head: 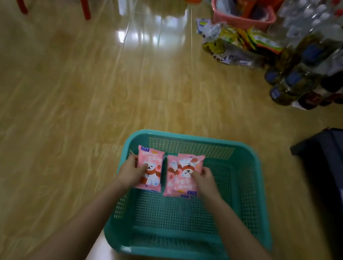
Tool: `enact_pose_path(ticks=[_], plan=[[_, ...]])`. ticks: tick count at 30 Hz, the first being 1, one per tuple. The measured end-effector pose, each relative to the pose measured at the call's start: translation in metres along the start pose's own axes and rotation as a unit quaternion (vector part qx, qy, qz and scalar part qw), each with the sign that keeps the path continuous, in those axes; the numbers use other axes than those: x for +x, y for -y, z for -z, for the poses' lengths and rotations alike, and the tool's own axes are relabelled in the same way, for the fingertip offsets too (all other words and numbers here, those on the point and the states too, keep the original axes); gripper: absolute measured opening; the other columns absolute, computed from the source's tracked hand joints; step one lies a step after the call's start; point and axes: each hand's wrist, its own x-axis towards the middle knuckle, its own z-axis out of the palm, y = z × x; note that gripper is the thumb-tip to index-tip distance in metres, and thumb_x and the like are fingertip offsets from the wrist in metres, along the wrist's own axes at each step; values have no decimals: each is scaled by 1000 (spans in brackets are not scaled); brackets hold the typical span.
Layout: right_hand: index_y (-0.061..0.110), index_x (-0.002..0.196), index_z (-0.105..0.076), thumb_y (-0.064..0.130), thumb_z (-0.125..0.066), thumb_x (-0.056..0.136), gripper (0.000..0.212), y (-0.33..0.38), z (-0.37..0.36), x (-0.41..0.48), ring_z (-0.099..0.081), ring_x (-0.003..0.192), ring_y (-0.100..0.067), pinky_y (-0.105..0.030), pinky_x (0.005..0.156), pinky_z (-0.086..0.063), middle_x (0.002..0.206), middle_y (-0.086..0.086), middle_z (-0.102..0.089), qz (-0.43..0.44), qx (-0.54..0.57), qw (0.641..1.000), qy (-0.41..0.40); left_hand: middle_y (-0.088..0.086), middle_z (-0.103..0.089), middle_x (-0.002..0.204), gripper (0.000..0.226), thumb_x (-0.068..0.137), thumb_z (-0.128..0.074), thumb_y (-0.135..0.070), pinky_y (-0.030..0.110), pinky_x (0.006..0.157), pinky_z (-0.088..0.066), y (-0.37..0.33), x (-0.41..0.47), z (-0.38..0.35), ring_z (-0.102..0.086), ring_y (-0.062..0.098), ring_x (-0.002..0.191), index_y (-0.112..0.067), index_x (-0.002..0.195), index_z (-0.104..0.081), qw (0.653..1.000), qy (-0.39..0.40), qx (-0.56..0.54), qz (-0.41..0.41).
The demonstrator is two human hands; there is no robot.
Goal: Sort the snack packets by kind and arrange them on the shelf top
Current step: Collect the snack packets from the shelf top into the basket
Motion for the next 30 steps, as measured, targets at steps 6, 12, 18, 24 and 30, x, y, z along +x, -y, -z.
enact_pose_path(ticks=[6, 12, 18, 24, 30], plan=[[8, 118, -50, 14, -56, 90, 29, -21, -12, 15, -60, 100, -28, -48, 92, -50, 112, -11, -59, 2, -52, 998, -21, 16, -64, 111, 17, 93, -47, -15, 42, 85, -50, 16, 25, -19, -62, 34, 99, -4, 106, -46, 994, -60, 93, -17], [8, 103, -56, 30, -66, 84, 31, -27, -17, 19, -58, 91, -23, -34, 79, -49, 107, -9, -61, 31, -218, 971, -93, 24, -44, 131, 35, 92, -37, 1, 45, 91, -42, 16, 15, -31, -52, 40, 113, 5, 127, -36, 953, -117, 273, -65], [12, 109, -59, 26, -51, 92, 23, 46, 31, -49, -57, 101, -21, -34, 85, -48, 114, -4, -59, 96, -289, 949, -84, 10, -59, 111, 22, 90, -46, -8, 37, 75, -48, -46, -42, 26, -57, 26, 96, -9, 110, -52, 925, -100, 333, -150], [15, 111, -63, 19, -54, 91, 22, 210, 158, -220, -61, 104, -24, -37, 88, -49, 113, -5, -65, 170, -269, 940, -127, 10, -68, 101, 22, 93, -45, -23, 34, 67, -43, -232, -199, 141, -62, 32, 93, -12, 100, -62, 867, -146, 413, -236], [19, 109, -62, 22, -55, 90, 20, 370, 294, -444, -59, 98, -18, -35, 82, -50, 111, -1, -63, 232, -276, 903, -234, 7, -70, 96, 25, 94, -44, -31, 34, 67, -48, -432, -391, 225, -64, 30, 89, -18, 102, -63, 822, -173, 435, -324]])
